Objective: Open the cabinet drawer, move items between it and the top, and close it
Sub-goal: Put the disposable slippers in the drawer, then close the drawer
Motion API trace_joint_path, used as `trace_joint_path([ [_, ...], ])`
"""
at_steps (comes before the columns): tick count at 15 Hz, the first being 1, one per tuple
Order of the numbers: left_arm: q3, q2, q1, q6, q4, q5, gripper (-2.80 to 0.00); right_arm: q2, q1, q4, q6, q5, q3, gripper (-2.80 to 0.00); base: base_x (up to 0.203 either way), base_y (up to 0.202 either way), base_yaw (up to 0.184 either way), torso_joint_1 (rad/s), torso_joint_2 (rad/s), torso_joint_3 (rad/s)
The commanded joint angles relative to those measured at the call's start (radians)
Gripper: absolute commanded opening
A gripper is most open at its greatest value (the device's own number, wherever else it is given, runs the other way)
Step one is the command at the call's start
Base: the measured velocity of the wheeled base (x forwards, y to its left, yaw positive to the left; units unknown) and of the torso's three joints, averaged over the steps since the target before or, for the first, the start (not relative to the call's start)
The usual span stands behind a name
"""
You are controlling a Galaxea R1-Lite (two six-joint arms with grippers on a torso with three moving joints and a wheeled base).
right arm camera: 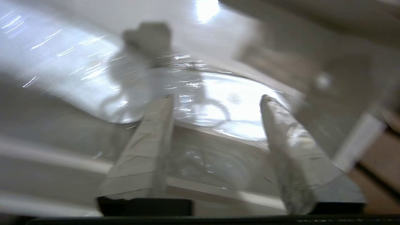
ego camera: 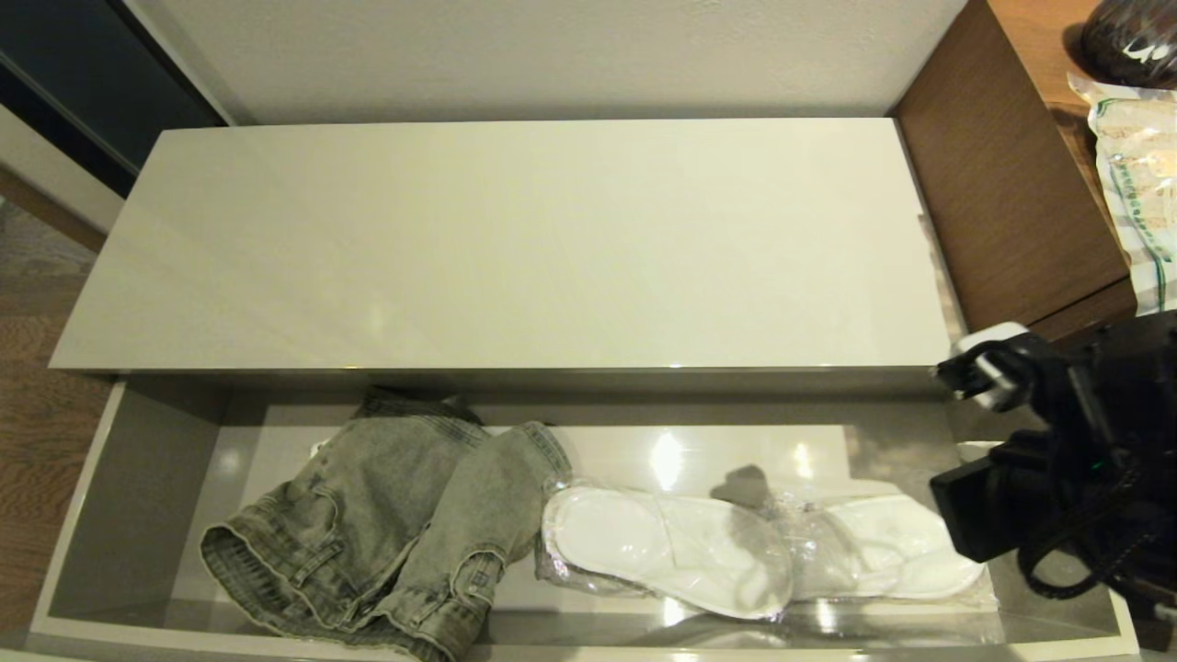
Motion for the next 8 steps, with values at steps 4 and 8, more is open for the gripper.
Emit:
trace_joint_path([
  [4,0.000,0.002,0.000,0.000,0.000,0.000,-2.80,-0.405,-0.183,0.442,0.071,0.062,-0.213,-2.80,0.000,0.000,0.000,0.000,0.00,0.000],
  [8,0.000,0.002,0.000,0.000,0.000,0.000,-2.80,-0.545,-0.343,0.836,0.253,0.250,-0.393,-2.80,0.000,0.000,0.000,0.000,0.00,0.000],
])
